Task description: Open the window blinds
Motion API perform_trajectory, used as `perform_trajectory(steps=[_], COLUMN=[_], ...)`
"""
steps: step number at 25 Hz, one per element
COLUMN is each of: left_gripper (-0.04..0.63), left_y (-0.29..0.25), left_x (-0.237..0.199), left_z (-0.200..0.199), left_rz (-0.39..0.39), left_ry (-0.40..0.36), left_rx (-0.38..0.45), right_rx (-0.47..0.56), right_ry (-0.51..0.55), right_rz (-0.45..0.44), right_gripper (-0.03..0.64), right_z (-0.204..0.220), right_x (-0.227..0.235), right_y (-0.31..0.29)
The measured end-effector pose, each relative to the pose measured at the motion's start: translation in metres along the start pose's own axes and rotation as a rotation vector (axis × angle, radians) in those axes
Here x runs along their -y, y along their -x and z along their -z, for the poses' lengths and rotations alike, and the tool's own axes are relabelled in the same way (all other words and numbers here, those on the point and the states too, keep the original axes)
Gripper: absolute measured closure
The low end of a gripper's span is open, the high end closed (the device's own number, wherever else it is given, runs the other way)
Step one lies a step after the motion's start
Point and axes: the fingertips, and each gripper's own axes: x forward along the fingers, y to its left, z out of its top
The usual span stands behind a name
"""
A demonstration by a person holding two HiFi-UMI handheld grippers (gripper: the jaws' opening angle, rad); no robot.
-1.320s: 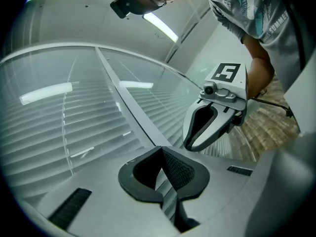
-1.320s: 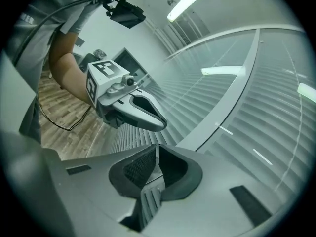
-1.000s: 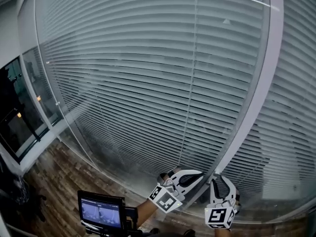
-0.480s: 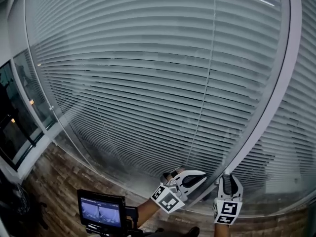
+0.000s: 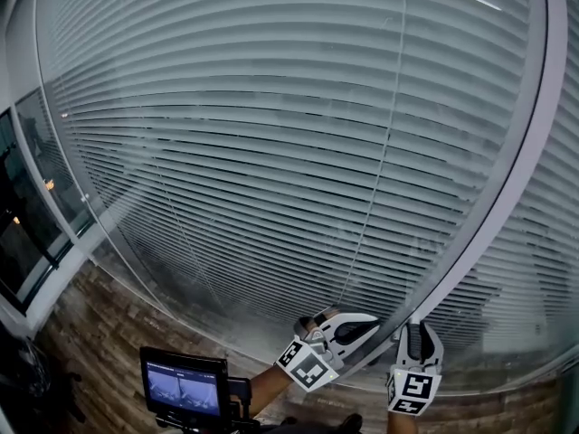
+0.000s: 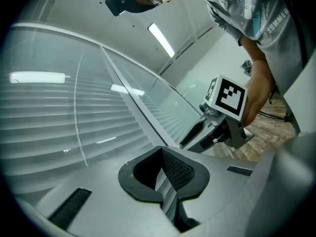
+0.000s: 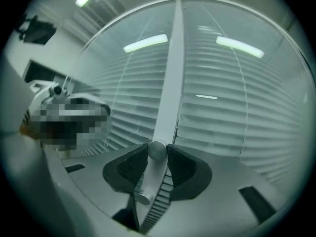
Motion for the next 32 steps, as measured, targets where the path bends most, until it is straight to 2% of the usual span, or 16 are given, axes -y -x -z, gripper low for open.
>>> perform_trajectory(steps=[3,6,7,8,9,10,11,12,14,16,17,19,23,25,26,32], left_gripper=[0.591,0.591,0.591,0.591,0.591,0.591,0.591,0.591,0.591,0.591,0.591,0.591,0.591,0.591,0.591,0.591], left_y=[-0.001,-0.003,-0.003,-0.003,-0.003,-0.002,-0.002,-0.002,-0.001,0.0,0.001,0.002,-0.001,-0.001,0.0,-0.002], left_x=[0.001,0.002,0.002,0.003,0.003,0.003,0.003,0.003,0.003,0.005,0.006,0.008,0.006,0.006,0.006,0.008], left_z=[0.004,0.003,0.003,0.003,0.004,0.005,0.005,0.006,0.005,0.005,0.006,0.008,0.01,0.011,0.011,0.007], left_rz=[0.0,0.005,0.005,0.005,0.005,0.005,0.005,0.004,0.003,0.004,0.004,0.005,0.013,0.014,0.014,0.02], left_ry=[0.003,0.004,0.005,0.005,0.005,0.005,0.005,0.005,0.004,0.004,0.004,0.004,0.004,0.005,0.005,0.004], left_rx=[0.001,0.002,0.003,0.003,0.003,0.002,0.0,-0.001,-0.002,-0.005,-0.006,-0.01,-0.012,-0.012,-0.012,-0.002], right_rx=[-0.031,-0.093,-0.11,-0.115,-0.11,-0.099,-0.083,-0.062,-0.007,0.04,0.049,0.037,0.034,0.035,0.027,-0.064], right_ry=[0.345,0.813,0.929,0.986,0.985,0.937,0.843,0.7,0.32,0.012,-0.07,-0.118,-0.113,-0.042,0.045,0.781], right_rz=[0.032,0.098,0.117,0.124,0.12,0.104,0.075,0.034,-0.041,-0.056,-0.05,-0.03,-0.007,-0.004,0.003,0.08], right_gripper=[0.499,0.499,0.499,0.499,0.499,0.499,0.499,0.499,0.497,0.495,0.495,0.496,0.497,0.497,0.497,0.499], right_z=[0.002,0.003,0.004,0.005,0.005,0.005,0.003,0.001,-0.004,-0.009,-0.01,-0.008,-0.007,-0.007,-0.005,-0.001], right_x=[-0.008,-0.012,-0.013,-0.014,-0.014,-0.015,-0.016,-0.017,-0.016,-0.011,-0.009,-0.005,0.002,0.0,-0.003,-0.017], right_y=[-0.002,-0.002,-0.002,-0.002,-0.002,-0.002,-0.002,-0.001,0.002,0.008,0.009,0.006,-0.002,-0.002,-0.002,0.0])
